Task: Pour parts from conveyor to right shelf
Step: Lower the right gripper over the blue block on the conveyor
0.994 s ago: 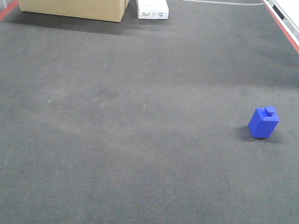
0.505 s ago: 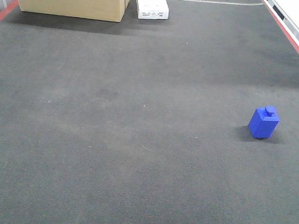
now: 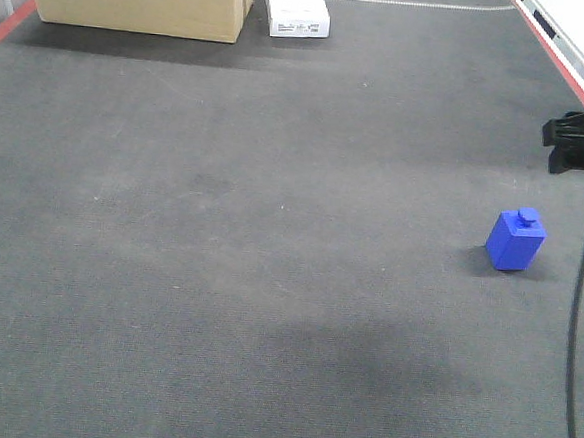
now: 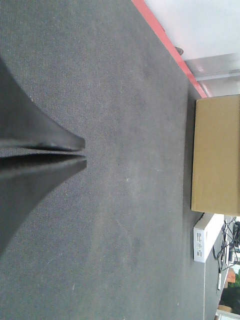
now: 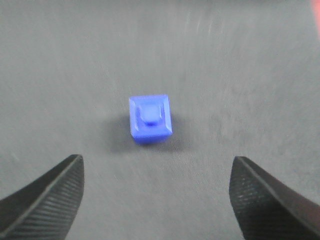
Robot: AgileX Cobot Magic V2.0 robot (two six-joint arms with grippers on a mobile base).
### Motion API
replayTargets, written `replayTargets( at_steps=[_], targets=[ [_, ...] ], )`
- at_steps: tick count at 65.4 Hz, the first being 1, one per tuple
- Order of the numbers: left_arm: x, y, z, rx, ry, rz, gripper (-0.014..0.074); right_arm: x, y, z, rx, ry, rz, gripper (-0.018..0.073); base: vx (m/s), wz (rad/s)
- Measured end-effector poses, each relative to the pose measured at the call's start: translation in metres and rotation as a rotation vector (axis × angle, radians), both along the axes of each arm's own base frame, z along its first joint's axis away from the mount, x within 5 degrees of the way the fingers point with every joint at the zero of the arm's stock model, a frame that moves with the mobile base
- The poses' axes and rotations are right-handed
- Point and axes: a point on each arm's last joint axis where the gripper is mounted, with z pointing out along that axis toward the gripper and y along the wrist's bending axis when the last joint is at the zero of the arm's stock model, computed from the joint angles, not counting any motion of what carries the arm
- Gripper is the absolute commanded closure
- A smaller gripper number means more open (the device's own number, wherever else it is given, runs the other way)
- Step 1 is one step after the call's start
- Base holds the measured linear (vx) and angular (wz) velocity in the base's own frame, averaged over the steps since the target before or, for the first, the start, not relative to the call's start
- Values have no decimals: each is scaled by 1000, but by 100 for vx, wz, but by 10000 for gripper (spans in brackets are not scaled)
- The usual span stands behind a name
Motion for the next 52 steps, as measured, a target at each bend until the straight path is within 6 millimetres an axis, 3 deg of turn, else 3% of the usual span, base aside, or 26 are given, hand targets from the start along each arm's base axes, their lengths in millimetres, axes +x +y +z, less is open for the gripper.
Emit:
replayTargets(
  at_steps=[21, 52],
  targets=[
    [0, 0, 0, 0, 0, 0, 603, 63, -12, -39, 19, 167, 87, -5, 0, 0],
    [0, 0, 0, 0, 0, 0, 603, 90, -15, -113, 40, 325, 115, -5, 0, 0]
  ],
)
